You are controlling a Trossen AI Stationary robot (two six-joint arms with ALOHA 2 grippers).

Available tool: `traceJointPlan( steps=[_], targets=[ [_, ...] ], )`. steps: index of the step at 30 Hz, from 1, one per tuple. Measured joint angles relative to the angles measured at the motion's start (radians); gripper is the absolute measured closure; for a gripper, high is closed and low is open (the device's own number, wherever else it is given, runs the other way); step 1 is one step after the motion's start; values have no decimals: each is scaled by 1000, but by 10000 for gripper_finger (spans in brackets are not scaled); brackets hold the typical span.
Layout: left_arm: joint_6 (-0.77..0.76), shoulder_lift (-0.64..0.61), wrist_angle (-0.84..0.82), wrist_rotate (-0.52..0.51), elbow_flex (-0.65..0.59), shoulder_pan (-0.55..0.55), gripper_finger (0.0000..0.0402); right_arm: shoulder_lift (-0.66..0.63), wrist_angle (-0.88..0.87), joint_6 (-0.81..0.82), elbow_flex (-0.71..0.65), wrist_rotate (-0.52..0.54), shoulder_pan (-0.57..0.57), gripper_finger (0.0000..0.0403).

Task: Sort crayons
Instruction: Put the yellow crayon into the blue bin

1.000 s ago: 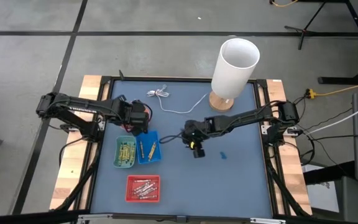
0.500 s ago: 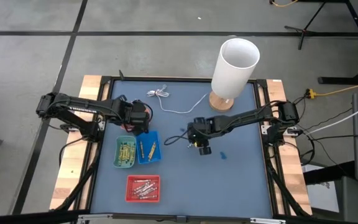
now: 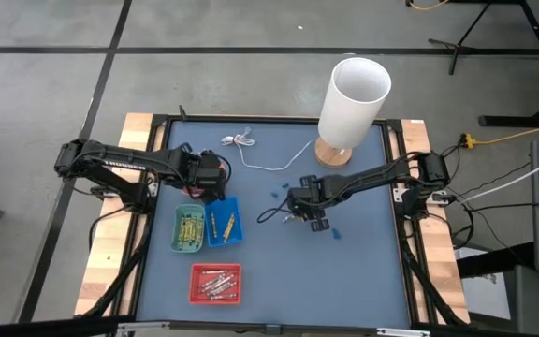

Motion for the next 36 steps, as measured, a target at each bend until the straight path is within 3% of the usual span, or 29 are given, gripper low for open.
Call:
traceJointPlan(
  steps=[17, 30, 36],
  targets=[
    [0, 0, 25, 0, -1, 0, 302, -2, 55, -2, -50, -78, -1, 257],
    [-1, 0, 25, 0, -1, 0, 302, -1, 51, -1, -51, -106, 1, 377],
    [-1, 0, 25, -5, -1, 0, 302, -1, 51, -1, -51, -104, 1, 396]
  ],
)
